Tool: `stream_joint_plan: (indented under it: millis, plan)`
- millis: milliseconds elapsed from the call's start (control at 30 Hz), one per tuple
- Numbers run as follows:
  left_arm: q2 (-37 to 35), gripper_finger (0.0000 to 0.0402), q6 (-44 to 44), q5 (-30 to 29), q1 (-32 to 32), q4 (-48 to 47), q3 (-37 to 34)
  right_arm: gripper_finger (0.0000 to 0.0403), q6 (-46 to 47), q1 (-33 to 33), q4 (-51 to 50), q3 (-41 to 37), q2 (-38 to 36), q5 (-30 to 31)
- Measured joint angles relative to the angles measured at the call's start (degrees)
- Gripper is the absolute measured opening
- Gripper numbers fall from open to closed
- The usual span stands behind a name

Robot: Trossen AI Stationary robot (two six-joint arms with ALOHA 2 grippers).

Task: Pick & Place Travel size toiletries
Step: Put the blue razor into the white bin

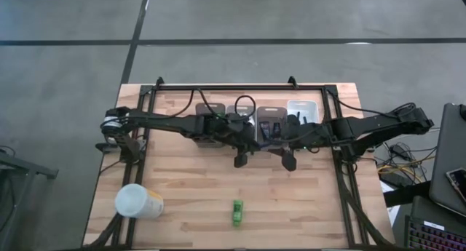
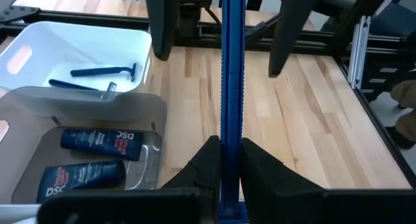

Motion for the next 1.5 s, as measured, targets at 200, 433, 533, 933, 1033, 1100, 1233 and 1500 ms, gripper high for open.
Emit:
stream_joint_plan:
  millis: [200, 433, 533, 933, 1033, 1100, 1233, 1500]
  plan:
    - [0.0, 0.0039, 0.0, 0.0, 0.0, -0.4, 0.0, 0.0229, 0.9, 0.0, 0.1, 0.0, 0.0, 0.0]
    - [0.0, 0.0039, -0.1, 1.1, 0.0, -0.5, 0.0, 0.0181, 1.5, 0.0, 0.6, -0.1, 0.0, 0.0]
    - [0.1, 0.0039, -0.1, 1.1, 0.0, -0.5, 0.0, 0.0163, 1.5, 0.0, 0.9, -0.1, 0.0, 0.0]
    - [0.2, 0.0039, 0.0, 1.1, 0.0, -0.5, -0.1, 0.0107, 3.1, 0.0, 1.7, -0.1, 0.0, -1.4]
    - [0.2, 0.0039, 0.1, 1.1, 0.0, -0.5, -0.1, 0.0088, 3.4, 0.0, 1.7, -0.1, 0.0, -1.5]
    - [0.2, 0.0039, 0.1, 1.1, 0.0, -0.5, -0.1, 0.0072, 3.4, 0.0, 1.7, -0.1, 0.0, -1.6]
    - [0.2, 0.0039, 0.5, 1.1, 0.0, -0.5, -0.1, 0.0041, 3.5, 0.0, 1.8, -0.1, 0.0, -2.0]
    - [0.2, 0.0049, 0.0, 1.0, 0.0, -0.2, -0.1, 0.0034, 5.8, 0.0, 1.6, -0.1, 0.0, -2.8]
